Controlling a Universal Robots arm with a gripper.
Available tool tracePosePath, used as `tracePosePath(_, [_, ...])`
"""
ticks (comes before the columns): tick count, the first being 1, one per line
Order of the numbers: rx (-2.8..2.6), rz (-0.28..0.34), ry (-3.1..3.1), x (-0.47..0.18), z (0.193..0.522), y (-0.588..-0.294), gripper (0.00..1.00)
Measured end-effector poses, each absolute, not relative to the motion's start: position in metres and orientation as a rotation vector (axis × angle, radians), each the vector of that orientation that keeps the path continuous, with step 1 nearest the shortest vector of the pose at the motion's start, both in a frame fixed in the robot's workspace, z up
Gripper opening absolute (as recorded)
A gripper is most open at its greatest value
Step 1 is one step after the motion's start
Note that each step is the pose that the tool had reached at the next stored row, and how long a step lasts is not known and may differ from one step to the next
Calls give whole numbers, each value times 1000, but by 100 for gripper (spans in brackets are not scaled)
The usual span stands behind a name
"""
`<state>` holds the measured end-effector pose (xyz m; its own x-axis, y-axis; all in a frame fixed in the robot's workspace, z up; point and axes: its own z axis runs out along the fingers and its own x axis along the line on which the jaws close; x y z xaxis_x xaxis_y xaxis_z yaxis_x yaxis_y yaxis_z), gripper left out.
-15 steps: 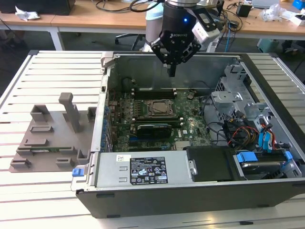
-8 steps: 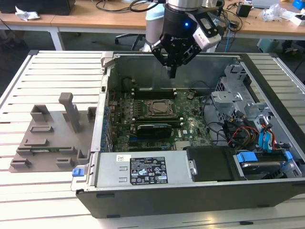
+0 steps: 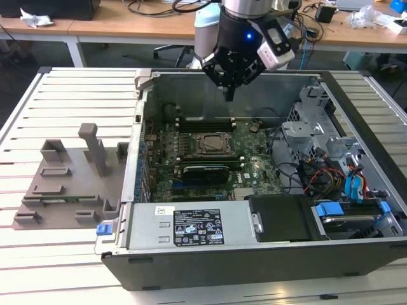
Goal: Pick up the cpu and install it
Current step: 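Install the second cpu locking lever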
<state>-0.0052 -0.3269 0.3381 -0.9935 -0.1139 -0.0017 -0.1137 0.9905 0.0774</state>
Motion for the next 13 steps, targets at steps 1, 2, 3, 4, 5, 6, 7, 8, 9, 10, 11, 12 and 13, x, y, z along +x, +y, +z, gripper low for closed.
tracePosePath(1, [179,-137,-3131,-5,338,-327,11])
tracePosePath(2, [179,-149,-3131,-5,338,-327,11])
tracePosePath(3, [179,-167,-3131,-5,338,-328,11])
tracePosePath(4, [179,-172,-3131,-5,338,-328,11])
tracePosePath(5, [179,-173,-3131,-5,338,-328,11])
tracePosePath(6, [179,-173,-3131,-5,338,-329,11])
tracePosePath(7, [179,-173,-3131,-5,337,-329,11])
tracePosePath(8, [179,-172,-3131,-5,336,-330,11])
tracePosePath(9, [179,-173,-3131,-5,335,-330,11])
tracePosePath(10, [179,-172,-3131,-5,335,-330,11])
tracePosePath(11, [179,-172,-3131,-5,334,-331,11])
tracePosePath(12, [179,-172,-3131,-5,334,-331,11])
tracePosePath(13, [179,-173,-3131,-5,333,-331,11])
